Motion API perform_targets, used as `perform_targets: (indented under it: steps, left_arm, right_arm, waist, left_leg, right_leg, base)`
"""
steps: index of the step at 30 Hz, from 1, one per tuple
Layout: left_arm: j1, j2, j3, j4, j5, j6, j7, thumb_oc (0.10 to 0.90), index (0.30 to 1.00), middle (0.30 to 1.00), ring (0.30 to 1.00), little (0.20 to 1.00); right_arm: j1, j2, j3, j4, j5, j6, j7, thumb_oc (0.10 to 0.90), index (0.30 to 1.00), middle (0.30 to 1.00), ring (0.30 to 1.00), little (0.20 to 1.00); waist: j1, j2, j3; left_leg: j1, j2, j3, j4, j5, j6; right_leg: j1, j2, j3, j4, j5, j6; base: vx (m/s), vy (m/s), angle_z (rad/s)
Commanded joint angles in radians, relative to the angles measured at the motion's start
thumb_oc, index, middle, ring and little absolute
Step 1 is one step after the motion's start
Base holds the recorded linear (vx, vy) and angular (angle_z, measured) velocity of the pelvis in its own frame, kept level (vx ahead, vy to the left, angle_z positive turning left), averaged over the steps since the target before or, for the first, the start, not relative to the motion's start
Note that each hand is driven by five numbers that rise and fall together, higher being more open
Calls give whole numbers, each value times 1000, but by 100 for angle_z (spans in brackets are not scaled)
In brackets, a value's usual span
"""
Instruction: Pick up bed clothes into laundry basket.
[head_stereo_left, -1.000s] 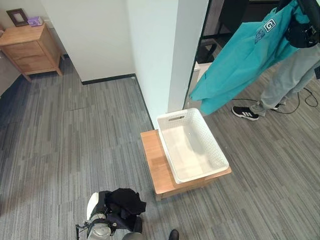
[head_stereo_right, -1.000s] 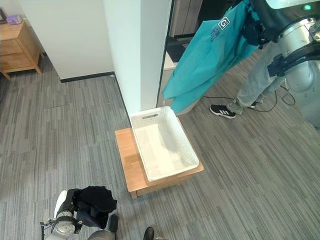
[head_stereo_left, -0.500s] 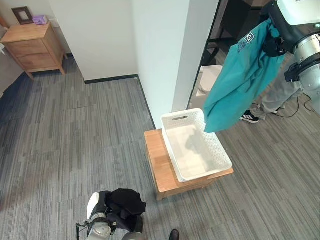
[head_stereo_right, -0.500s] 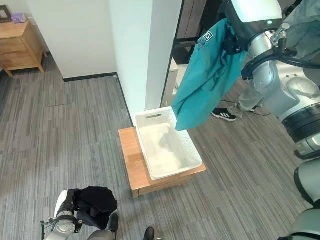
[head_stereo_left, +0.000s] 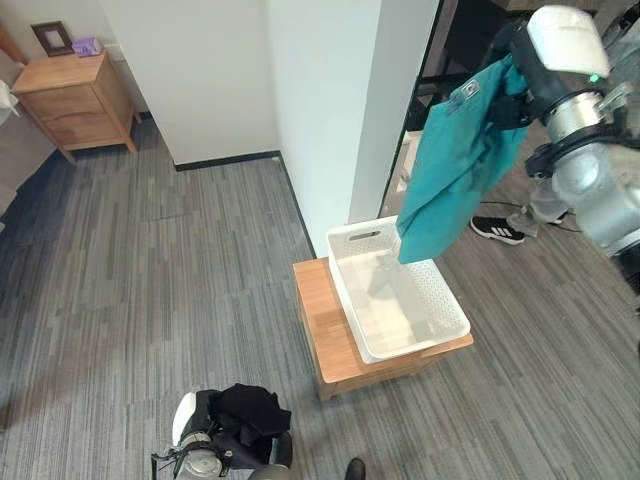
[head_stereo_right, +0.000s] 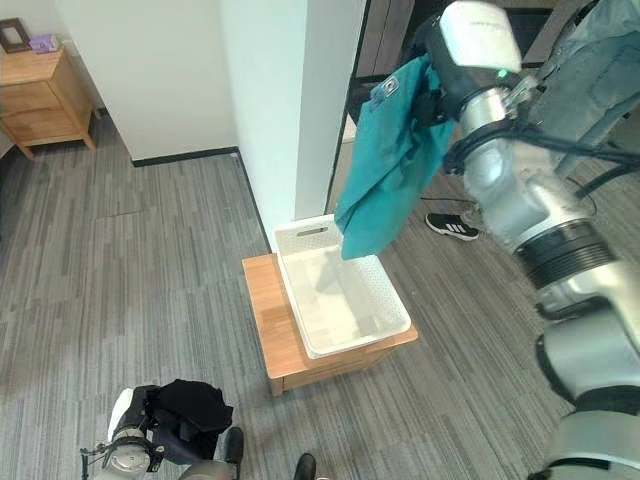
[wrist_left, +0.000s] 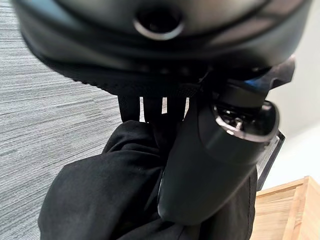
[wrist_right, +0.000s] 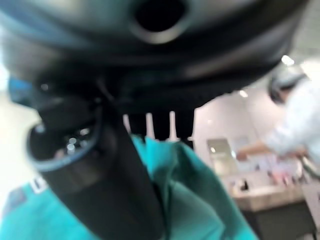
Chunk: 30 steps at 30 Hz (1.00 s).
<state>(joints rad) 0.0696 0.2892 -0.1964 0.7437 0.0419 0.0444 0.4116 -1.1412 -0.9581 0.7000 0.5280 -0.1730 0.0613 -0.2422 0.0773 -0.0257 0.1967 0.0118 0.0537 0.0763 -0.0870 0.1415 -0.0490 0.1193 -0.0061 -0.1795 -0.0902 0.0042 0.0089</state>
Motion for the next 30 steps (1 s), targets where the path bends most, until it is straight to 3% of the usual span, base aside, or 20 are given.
perform_targets:
  steps: [1, 5, 6, 7, 12, 16, 21, 30]
  left_arm:
    - [-57, 49, -35, -20, 19, -56, 67, 400, 300, 300, 300, 300]
    - [-71, 45, -52, -2, 22, -48, 68, 400, 300, 300, 300, 300]
    - [-70, 45, -52, -2, 22, -48, 68, 400, 300, 300, 300, 300]
    - [-77, 44, -61, 4, 26, -46, 71, 400, 300, 300, 300, 300]
    - [-86, 43, -70, 13, 35, -45, 79, 400, 300, 300, 300, 300]
    - [-91, 42, -71, 27, 41, -44, 81, 400, 300, 300, 300, 300]
    - [-109, 43, -76, 73, 36, -50, 85, 400, 300, 300, 300, 300]
    - [-125, 49, -72, 103, 37, -53, 92, 400, 300, 300, 300, 300]
  right_arm:
    - [-31, 89, -60, -27, 20, -7, -52, 400, 300, 300, 300, 300]
    - [25, 246, -83, -9, 11, 1, -52, 400, 300, 300, 300, 300]
    - [25, 246, -83, -9, 11, 1, -52, 400, 300, 300, 300, 300]
    - [36, 317, -85, 11, 3, 5, -54, 400, 300, 300, 300, 300]
    - [67, 417, -98, 103, -8, 14, -66, 400, 300, 300, 300, 300]
    - [88, 450, -102, 176, -26, 24, -70, 400, 300, 300, 300, 300]
    - [89, 458, -115, 407, -50, 42, -77, 400, 300, 300, 300, 300]
    - [84, 436, -130, 490, -55, 48, -81, 400, 300, 300, 300, 300]
  waist:
    - [41, -68, -58]
    - [55, -61, -51]
    - [55, -61, -52]
    - [61, -55, -48]
    - [71, -42, -39]
    - [75, -36, -33]
    - [78, -21, -18]
    - [63, -9, -6]
  left_leg:
    - [-17, 20, 33, 0, -88, -65]
    - [-17, 20, 36, 0, -87, -61]
    - [-17, 20, 36, 0, -87, -61]
    - [-22, 20, 35, 0, -85, -60]
    - [-34, 15, 27, 0, -81, -58]
    - [-39, 12, 22, 0, -80, -57]
    - [-56, 8, 15, 0, -73, -56]
    - [-62, 9, 22, 0, -73, -57]
  right_leg:
    - [25, -120, 58, 22, -64, 114]
    - [22, -119, 64, 21, -63, 112]
    - [22, -119, 64, 21, -63, 112]
    - [19, -119, 64, 22, -65, 110]
    - [11, -121, 57, 26, -67, 107]
    - [7, -123, 55, 28, -68, 107]
    - [-13, -125, 54, 44, -68, 106]
    - [-27, -127, 65, 42, -61, 109]
  base:
    - [9, -21, -7]
    - [21, -25, -15]
    - [9, -24, -10]
    - [0, 0, 0]
    - [3, -4, 4]
    - [3, -8, 5]
    - [-14, -7, 12]
    - [-10, 4, -4]
